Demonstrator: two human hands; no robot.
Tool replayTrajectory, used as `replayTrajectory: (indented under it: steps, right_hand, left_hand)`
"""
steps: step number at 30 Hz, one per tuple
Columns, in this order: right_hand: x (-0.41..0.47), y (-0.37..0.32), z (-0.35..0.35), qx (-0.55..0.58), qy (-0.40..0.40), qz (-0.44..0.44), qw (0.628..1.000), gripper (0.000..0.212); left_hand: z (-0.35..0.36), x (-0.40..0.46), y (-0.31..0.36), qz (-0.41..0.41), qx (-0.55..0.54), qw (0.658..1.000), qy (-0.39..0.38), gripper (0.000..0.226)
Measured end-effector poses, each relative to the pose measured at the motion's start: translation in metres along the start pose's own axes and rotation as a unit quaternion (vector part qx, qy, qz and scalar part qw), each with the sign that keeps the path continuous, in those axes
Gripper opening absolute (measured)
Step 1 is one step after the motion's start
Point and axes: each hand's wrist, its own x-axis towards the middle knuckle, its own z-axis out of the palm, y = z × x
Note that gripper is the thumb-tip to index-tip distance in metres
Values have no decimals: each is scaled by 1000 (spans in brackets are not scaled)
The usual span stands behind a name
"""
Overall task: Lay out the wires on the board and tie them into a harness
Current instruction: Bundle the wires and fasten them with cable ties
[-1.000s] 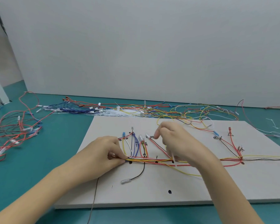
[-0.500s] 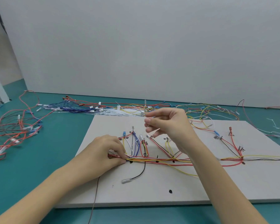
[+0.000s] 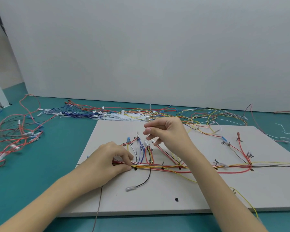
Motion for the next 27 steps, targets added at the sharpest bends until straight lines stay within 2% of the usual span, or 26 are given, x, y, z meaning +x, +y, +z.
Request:
replayTrajectory:
  steps: [5, 9, 12, 18, 23, 27]
  right_hand:
    - [7, 0, 3, -35, -32, -1, 999, 19]
    - [14, 4, 11, -52, -58, 14, 997, 12]
    - [16, 10, 13, -42, -46, 24, 998, 10]
    - [16, 17, 4, 14, -9, 16, 1000, 11]
    - [17, 18, -2, 24, -3, 10, 1000, 13]
    - [16, 19, 8, 54, -25, 29, 998, 6]
  left_hand:
    - [4, -2, 0, 61, 86, 994, -14, 23]
    - [4, -3, -1, 102, 127, 987, -11, 18]
    - [6, -4, -4, 93, 87, 992, 5, 17]
    - [9, -3, -6, 24, -33, 999, 34, 30]
    - [9, -3, -5, 83, 51, 995, 29, 17]
    - [11, -4, -6, 117, 108, 987, 5, 15]
